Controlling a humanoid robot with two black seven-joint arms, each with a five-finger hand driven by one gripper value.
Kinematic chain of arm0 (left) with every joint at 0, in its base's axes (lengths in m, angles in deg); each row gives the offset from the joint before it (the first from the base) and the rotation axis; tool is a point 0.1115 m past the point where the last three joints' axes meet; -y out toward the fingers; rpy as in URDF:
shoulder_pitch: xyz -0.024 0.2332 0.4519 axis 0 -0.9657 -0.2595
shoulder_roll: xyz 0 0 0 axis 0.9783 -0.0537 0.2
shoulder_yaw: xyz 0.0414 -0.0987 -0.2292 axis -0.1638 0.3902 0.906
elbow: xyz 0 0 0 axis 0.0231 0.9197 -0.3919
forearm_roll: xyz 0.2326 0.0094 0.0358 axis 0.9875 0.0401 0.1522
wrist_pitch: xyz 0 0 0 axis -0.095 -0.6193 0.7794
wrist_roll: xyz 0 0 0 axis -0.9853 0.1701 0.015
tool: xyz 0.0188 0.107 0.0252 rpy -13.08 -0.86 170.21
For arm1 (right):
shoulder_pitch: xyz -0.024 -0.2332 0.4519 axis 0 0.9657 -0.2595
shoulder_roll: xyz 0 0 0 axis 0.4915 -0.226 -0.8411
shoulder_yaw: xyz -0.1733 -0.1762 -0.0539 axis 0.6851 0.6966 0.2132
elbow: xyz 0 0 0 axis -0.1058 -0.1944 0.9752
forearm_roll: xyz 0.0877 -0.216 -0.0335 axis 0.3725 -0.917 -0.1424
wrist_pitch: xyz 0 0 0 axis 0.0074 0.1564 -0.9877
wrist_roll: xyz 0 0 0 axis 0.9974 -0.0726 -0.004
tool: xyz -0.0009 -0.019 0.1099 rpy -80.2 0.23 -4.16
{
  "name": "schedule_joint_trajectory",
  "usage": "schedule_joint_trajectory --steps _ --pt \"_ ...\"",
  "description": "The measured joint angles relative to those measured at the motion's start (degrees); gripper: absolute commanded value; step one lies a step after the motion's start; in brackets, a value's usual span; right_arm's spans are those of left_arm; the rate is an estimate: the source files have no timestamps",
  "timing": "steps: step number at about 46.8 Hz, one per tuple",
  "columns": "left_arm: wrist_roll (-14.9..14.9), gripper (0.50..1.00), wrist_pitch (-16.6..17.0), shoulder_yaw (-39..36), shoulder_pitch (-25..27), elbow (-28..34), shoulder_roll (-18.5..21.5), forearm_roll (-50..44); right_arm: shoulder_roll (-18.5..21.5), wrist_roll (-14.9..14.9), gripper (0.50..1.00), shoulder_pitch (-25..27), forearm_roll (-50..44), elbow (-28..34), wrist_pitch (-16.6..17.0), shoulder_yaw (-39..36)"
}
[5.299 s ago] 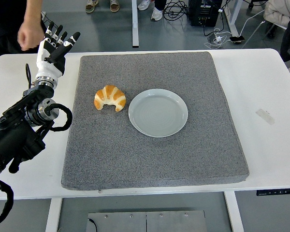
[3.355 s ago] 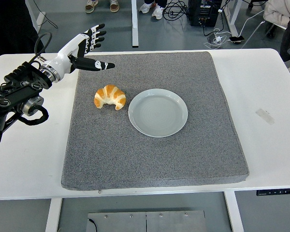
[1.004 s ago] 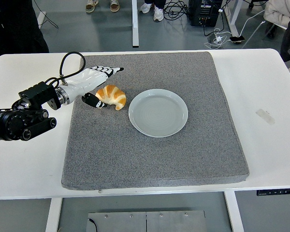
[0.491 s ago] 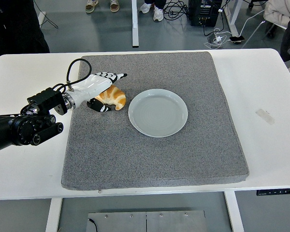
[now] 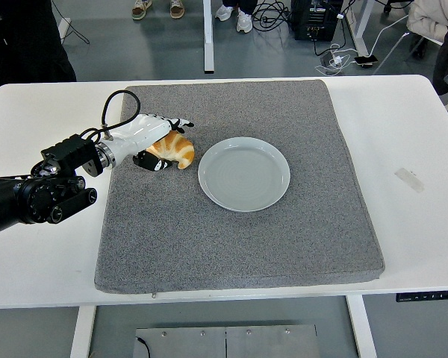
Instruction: Place the bread on the plate
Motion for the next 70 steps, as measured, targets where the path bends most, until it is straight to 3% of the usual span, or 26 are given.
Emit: schedule_joint_trajectory --steps 10,17,22,46,56,70 --pt "0.0 0.722 -0.1 0.0 0.0 -0.1 0.1 0.0 0.0 0.0 1.0 0.0 0.0 0.0 0.0 0.0" --pt "0.0 0.621 -0.1 0.0 0.0 -0.1 0.1 0.0 0.0 0.0 1.0 0.0 0.0 0.0 0.0 0.0" --pt "0.1 0.5 -0.1 0.0 0.0 -0.1 0.2 0.0 0.0 0.0 1.0 0.0 0.0 0.0 0.0 0.0" --pt "-0.7 0.5 0.1 2.2 4.3 1.0 2.2 -0.6 0.0 0.0 1.0 0.0 0.0 0.0 0.0 0.0" --pt "-1.8 0.5 0.9 2.4 8.8 7.6 3.7 0.4 0.0 0.0 1.0 0.0 0.0 0.0 0.0 0.0" --pt "-1.9 0.5 3.9 2.5 10.6 13.5 4.3 5.5 0.0 0.0 1.0 0.0 0.0 0.0 0.0 0.0"
